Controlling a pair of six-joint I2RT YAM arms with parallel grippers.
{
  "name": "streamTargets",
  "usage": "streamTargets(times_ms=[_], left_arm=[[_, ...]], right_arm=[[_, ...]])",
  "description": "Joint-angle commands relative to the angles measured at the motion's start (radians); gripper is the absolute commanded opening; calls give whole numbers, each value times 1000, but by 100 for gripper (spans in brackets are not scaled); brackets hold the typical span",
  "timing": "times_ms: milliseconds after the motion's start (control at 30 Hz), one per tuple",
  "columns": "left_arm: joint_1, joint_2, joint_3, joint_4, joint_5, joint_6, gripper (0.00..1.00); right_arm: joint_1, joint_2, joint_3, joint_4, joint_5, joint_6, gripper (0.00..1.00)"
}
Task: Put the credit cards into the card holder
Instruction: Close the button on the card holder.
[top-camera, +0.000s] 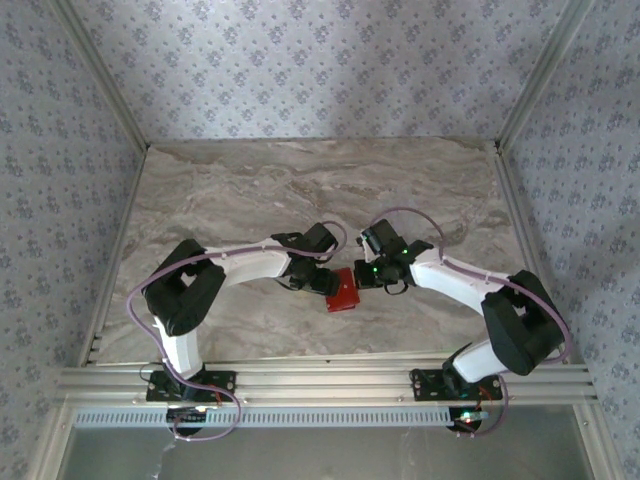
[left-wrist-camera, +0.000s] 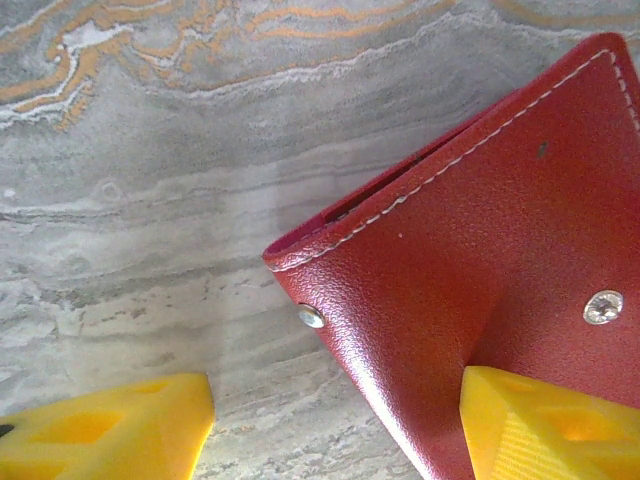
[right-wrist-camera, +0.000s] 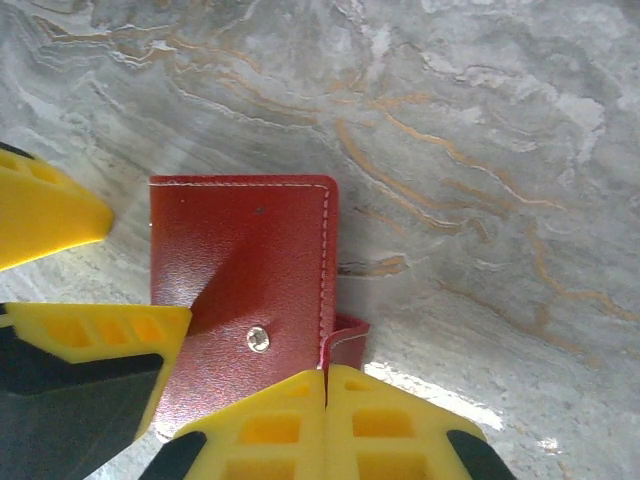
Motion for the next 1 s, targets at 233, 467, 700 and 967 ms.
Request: streamTargets(times_ms=[233, 467, 700, 967], left_arm=[[-8, 112, -24, 37, -5, 20, 67], [-5, 120, -24, 49, 27, 12, 67], [4, 115, -29, 58, 46, 9, 67], [9, 117, -32, 64, 59, 6, 67]], right_arm=[[19, 35, 38, 12, -63, -41, 0], [41, 101, 83, 13, -80, -49, 0], [55, 145, 105, 10, -83, -51, 0], [69, 173, 126, -11, -64, -56, 0]])
